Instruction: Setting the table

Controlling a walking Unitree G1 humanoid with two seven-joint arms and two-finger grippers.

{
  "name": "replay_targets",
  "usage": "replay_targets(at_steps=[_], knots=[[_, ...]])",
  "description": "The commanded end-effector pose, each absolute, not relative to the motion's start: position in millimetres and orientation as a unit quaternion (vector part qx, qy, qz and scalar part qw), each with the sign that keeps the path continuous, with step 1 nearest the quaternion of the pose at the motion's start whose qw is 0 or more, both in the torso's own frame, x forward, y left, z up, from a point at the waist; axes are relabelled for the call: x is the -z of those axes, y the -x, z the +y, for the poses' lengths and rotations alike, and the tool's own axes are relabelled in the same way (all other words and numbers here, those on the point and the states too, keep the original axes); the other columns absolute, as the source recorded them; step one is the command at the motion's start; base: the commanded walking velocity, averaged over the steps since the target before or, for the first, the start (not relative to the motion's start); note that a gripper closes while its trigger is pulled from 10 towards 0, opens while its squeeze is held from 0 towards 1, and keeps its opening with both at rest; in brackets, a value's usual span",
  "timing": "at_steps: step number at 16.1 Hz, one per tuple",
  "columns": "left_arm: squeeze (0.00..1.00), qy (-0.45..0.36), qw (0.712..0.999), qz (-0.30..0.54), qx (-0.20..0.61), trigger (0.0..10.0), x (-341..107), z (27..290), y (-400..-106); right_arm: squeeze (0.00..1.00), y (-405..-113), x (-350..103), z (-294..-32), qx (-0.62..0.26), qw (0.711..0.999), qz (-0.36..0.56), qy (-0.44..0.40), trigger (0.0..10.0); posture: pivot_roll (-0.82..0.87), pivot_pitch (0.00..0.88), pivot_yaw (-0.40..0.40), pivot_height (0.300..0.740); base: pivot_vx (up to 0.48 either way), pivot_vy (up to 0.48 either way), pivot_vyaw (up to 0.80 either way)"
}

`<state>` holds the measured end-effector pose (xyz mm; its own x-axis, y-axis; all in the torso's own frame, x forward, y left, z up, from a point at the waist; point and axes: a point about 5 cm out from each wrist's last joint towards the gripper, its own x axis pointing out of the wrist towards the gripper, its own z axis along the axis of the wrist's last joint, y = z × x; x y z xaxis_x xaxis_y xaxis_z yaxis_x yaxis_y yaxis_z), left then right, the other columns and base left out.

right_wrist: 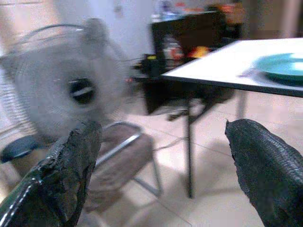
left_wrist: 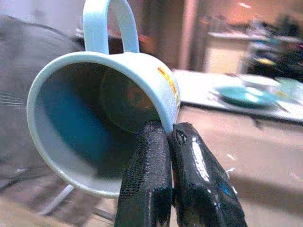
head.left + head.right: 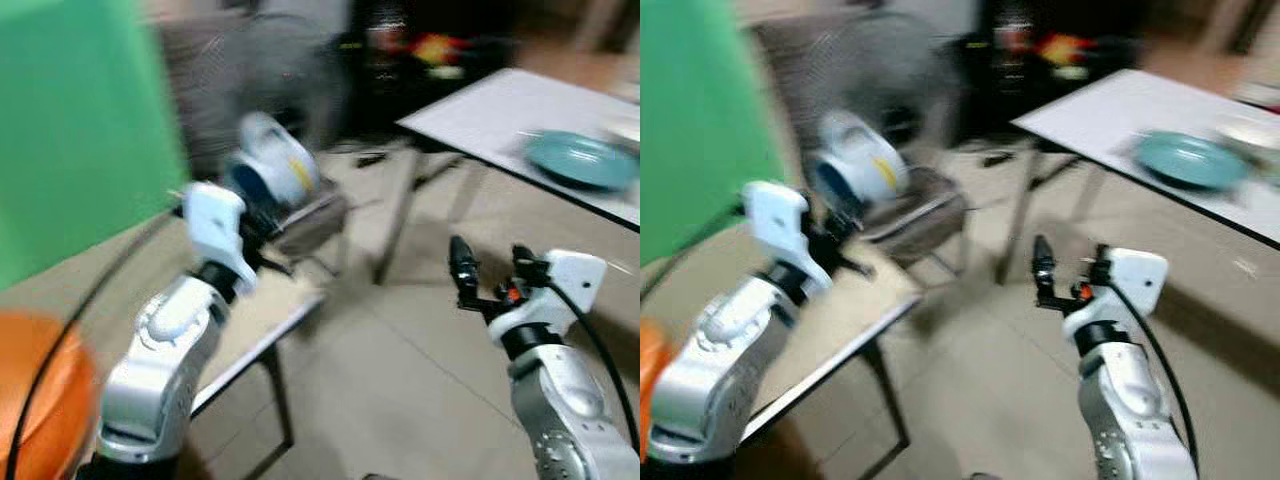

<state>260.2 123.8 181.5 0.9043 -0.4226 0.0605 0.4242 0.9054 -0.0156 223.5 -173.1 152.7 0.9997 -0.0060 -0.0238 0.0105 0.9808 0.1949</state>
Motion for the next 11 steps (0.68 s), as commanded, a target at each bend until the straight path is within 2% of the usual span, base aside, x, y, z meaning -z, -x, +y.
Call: replay_targets(at_steps=[1,7,11], knots=[[0.0,-0.018,0.981,-0.032,0.192,10.0,-179.3,134.8,-258.9,0.0,-223.1,-156.5,-171.0,0.001,0.995,0.008,-0.104,10.0,0.02,0.0,-0.022,0.74,0.0,0.0,-0.77],[0.0,-0.018,0.991,-0.017,0.135,10.0,-170.4,151.5,-254.9,0.0,-222.7,-149.6,-178.4,0.038,0.998,0.026,-0.05,10.0,0.03,0.0,-0.036,0.74,0.0,0.0,-0.76],[0.0,-0.018,0.989,-0.03,0.144,10.0,-172.5,149.0,-253.3,0.0,-221.1,-147.9,-181.2,0.053,0.998,0.026,-0.037,10.0,0.02,0.0,-0.03,0.74,0.0,0.0,-0.76]])
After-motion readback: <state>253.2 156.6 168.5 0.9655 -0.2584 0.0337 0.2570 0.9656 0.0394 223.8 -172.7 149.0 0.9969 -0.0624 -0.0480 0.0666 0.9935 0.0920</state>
